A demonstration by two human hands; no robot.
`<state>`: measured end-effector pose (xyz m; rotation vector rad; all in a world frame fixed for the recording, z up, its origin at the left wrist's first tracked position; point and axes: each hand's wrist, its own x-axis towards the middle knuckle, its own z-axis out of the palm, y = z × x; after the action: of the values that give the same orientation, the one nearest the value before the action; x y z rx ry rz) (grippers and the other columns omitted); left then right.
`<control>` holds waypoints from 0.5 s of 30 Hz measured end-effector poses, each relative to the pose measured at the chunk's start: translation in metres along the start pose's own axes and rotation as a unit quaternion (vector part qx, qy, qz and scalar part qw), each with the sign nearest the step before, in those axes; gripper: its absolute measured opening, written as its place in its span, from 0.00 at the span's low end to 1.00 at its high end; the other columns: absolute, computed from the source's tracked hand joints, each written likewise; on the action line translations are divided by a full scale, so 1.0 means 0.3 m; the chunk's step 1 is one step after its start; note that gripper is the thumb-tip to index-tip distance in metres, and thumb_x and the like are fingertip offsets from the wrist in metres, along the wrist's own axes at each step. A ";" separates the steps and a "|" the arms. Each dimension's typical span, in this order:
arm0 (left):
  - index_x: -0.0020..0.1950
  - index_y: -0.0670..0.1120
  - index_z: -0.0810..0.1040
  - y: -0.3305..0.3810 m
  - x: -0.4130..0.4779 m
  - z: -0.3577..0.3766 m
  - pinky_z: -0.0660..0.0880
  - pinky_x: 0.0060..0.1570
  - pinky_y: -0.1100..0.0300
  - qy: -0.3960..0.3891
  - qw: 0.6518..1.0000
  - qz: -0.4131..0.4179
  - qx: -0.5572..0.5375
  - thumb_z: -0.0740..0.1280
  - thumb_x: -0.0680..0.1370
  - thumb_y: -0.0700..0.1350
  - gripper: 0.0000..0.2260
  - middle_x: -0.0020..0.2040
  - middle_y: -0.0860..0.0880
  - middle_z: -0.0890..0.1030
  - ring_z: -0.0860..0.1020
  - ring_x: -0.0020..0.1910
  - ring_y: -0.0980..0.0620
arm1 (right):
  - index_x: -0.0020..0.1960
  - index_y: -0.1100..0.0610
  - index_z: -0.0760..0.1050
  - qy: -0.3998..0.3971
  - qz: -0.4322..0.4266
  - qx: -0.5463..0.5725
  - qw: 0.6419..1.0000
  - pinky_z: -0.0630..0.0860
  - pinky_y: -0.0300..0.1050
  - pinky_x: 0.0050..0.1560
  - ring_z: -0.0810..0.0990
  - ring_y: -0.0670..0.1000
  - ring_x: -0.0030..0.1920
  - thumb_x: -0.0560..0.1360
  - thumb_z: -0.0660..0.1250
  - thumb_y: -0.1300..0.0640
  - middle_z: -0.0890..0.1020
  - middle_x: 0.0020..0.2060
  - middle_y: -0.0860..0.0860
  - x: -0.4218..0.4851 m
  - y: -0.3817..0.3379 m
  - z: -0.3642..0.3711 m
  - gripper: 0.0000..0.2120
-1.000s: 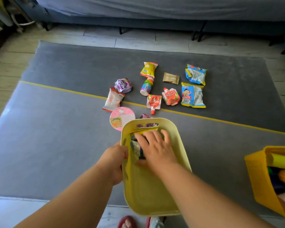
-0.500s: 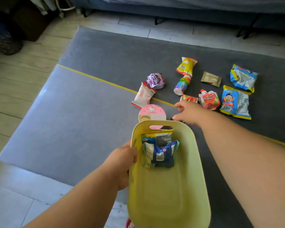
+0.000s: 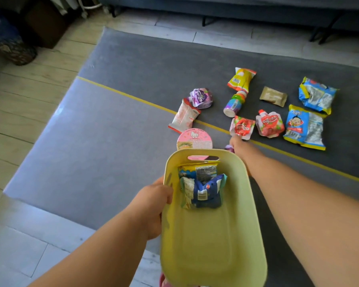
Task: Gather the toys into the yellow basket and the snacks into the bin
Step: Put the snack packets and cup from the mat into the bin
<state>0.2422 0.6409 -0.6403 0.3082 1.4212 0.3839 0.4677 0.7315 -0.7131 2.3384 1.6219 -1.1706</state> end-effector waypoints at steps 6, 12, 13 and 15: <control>0.49 0.44 0.79 -0.001 -0.047 0.073 0.78 0.22 0.55 0.050 0.998 -0.004 -0.035 0.51 0.74 0.28 0.20 0.33 0.40 0.83 0.80 0.33 0.41 | 0.63 0.54 0.63 0.305 -0.017 0.176 0.936 0.73 0.52 0.50 0.76 0.62 0.56 0.71 0.71 0.44 0.77 0.59 0.55 -0.207 0.011 -0.170 0.28; 0.46 0.40 0.76 0.008 -0.120 0.200 0.74 0.16 0.55 0.066 0.997 0.001 -0.044 0.50 0.75 0.28 0.16 0.30 0.41 0.81 0.80 0.27 0.42 | 0.68 0.52 0.59 0.289 -0.082 0.061 0.952 0.71 0.50 0.46 0.75 0.62 0.56 0.73 0.64 0.55 0.72 0.63 0.55 -0.418 -0.056 -0.141 0.26; 0.45 0.40 0.76 0.013 -0.135 0.215 0.74 0.15 0.55 0.063 0.997 0.006 -0.039 0.50 0.75 0.28 0.16 0.26 0.42 0.81 0.79 0.23 0.44 | 0.69 0.52 0.58 0.266 -0.071 0.022 0.961 0.69 0.49 0.44 0.76 0.62 0.55 0.74 0.62 0.57 0.71 0.63 0.56 -0.430 -0.054 -0.114 0.26; 0.43 0.40 0.74 0.024 -0.158 0.237 0.72 0.13 0.56 0.068 0.997 0.014 -0.033 0.51 0.76 0.28 0.15 0.22 0.43 0.79 0.78 0.19 0.46 | 0.70 0.53 0.57 0.224 -0.048 -0.062 0.972 0.66 0.48 0.41 0.76 0.61 0.54 0.76 0.60 0.59 0.70 0.61 0.57 -0.448 -0.040 -0.064 0.24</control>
<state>0.3073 0.6281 -0.5857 0.2525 1.5357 0.4803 0.4474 0.6411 -0.6131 2.5961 1.8897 -0.5504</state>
